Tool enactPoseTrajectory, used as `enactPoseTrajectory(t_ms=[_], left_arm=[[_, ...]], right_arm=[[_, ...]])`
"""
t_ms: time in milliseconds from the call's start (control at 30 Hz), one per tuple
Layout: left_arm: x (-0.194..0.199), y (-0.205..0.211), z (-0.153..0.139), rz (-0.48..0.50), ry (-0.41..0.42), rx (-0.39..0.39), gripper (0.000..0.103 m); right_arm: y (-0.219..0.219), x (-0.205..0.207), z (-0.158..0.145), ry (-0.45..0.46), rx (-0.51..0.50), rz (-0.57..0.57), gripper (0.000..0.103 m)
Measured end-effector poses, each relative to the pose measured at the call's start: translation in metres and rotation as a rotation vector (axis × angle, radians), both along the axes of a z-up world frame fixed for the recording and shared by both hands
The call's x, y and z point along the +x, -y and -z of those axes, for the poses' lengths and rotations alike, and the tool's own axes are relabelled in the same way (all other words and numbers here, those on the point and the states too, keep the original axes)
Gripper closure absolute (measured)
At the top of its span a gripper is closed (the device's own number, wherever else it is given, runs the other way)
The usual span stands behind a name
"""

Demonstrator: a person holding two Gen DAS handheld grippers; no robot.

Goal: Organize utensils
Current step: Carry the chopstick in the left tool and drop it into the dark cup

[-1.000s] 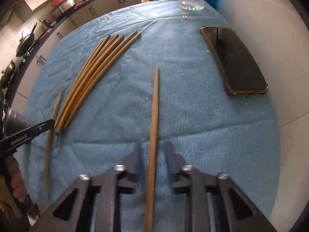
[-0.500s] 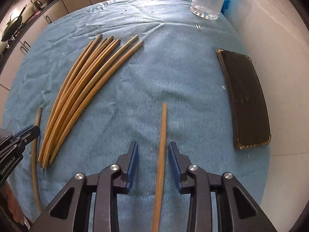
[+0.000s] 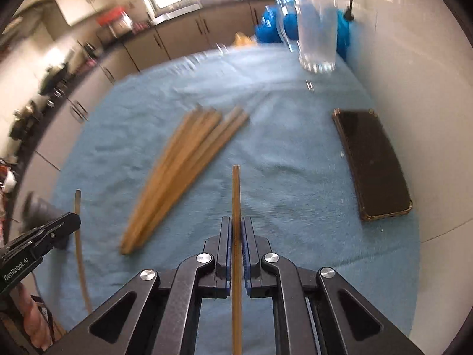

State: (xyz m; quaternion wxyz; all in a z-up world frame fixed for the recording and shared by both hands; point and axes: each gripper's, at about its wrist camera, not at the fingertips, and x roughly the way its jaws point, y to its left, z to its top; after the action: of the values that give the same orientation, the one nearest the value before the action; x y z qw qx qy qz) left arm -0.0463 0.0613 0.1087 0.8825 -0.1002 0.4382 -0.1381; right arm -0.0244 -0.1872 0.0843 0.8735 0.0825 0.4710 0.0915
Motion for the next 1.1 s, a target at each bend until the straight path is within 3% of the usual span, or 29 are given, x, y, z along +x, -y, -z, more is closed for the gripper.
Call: enactPoseTrajectory(t_ms=[233, 533, 833, 967, 1100], left_arm=[[-0.066, -0.02, -0.052, -0.005, 0.204, -0.027, 0.097], [-0.109, -0.064, -0.112, -0.042, 0.362, -0.064, 0.097], [-0.107, -0.139, -0.179, -0.184, 0.498, -0.007, 0.097], [-0.101, -0.167, -0.196, -0.234, 0.516, 0.025, 0.097], [-0.092, -0.185, -0.199, -0.26, 0.514, 0.057, 0.097]], right_arm=[[-0.036, -0.058, -0.045, 0.176, 0.025, -0.069, 0.096], [-0.09, -0.089, -0.114, 0.407, 0.074, -0.142, 0.096], [-0.163, -0.061, -0.176, 0.532, 0.205, -0.226, 0.096], [-0.197, -0.038, -0.189, 0.53, 0.297, -0.264, 0.096], [-0.23, -0.019, -0.19, 0.524, 0.322, -0.288, 0.096]])
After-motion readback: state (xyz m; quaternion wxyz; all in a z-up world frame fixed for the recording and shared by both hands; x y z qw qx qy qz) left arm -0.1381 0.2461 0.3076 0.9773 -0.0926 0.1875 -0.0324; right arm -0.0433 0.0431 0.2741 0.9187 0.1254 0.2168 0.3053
